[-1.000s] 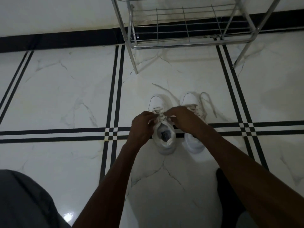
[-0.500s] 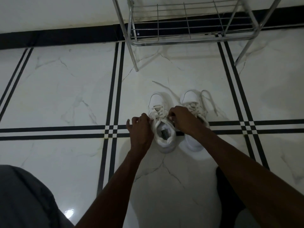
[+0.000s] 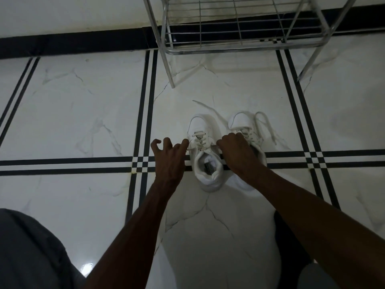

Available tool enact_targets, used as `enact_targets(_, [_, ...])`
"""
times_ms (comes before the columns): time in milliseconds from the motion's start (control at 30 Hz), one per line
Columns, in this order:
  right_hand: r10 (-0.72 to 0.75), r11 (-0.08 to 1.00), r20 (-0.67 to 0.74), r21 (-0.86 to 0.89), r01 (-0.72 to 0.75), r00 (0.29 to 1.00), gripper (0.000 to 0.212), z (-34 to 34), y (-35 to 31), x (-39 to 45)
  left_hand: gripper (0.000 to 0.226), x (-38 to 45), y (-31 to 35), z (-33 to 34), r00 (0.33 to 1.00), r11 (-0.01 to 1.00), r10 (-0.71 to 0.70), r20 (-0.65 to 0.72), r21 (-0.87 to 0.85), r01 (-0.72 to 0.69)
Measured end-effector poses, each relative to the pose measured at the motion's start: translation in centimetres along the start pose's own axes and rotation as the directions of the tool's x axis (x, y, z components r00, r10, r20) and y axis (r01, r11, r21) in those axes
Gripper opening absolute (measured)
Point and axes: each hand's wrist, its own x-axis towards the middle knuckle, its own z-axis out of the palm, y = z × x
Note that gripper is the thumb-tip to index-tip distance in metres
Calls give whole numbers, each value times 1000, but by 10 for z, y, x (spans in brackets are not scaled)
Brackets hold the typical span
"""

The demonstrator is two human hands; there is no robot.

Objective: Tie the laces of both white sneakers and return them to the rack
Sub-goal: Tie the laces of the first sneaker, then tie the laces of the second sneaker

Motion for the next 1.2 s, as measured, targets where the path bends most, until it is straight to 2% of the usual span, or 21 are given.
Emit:
enact_targets(67, [4, 1000, -1, 1, -4, 1000, 25, -3, -2, -1, 56, 2, 0, 1, 1000, 1000, -16, 3, -20, 16])
enact_targets(200, [77, 997, 43, 18, -78, 996, 27, -3, -8, 4, 58, -3, 6, 5, 989, 991, -108, 101, -70, 115])
enact_targets(333, [182, 970, 35, 159, -185, 983, 8, -2, -13, 6, 27, 1, 21, 3, 914, 907, -309, 264, -209, 367])
enact_targets(367, [198, 953, 34, 227, -200, 980, 12, 1, -14, 4, 16, 2, 24, 3, 887, 845, -355, 296, -305, 440])
enact_targets(400, [211, 929, 29, 304, -209, 977, 13, 5, -16, 0, 6, 1, 28, 3, 854, 736, -401, 332, -439, 516])
enact_targets(467, [247, 878, 57, 410, -249, 967, 11, 9, -20, -1, 8, 0, 34, 2, 769, 431, -447, 456, -643, 632])
enact_targets(567, [302, 758, 236, 529, -382, 924, 13, 8, -21, 8, 23, 5, 35, -7, 648, 80, -396, 651, -678, 730])
enact_targets(600, [312, 706, 252, 584, -401, 916, 17, 7, -19, 11, 27, 8, 33, -10, 624, -2, -369, 689, -672, 740])
enact_targets(667, [314, 603, 266, 685, -408, 911, 28, 3, -20, 12, 33, 12, 25, -16, 614, -68, -356, 705, -675, 735])
enact_targets(900, [201, 355, 354, 843, -404, 913, 29, 6, -55, 22, 52, 13, -19, -23, 560, -105, -384, 734, -637, 764])
enact_targets(1033, [225, 333, 349, 850, -409, 910, 36, 1, -62, 26, 49, 13, -27, -28, 590, -38, -383, 711, -651, 758])
enact_targets(1067, [241, 353, 341, 841, -409, 909, 36, -2, -60, 25, 48, 13, -25, -27, 612, 28, -402, 681, -659, 752])
enact_targets(1167, [307, 379, 279, 841, -386, 910, 30, -12, -43, 21, 38, 22, -11, -25, 702, 445, -568, 429, -557, 701])
enact_targets(1200, [331, 364, 248, 857, -366, 910, 25, -17, -36, 19, 35, 28, -1, -28, 737, 544, -591, 328, -512, 664])
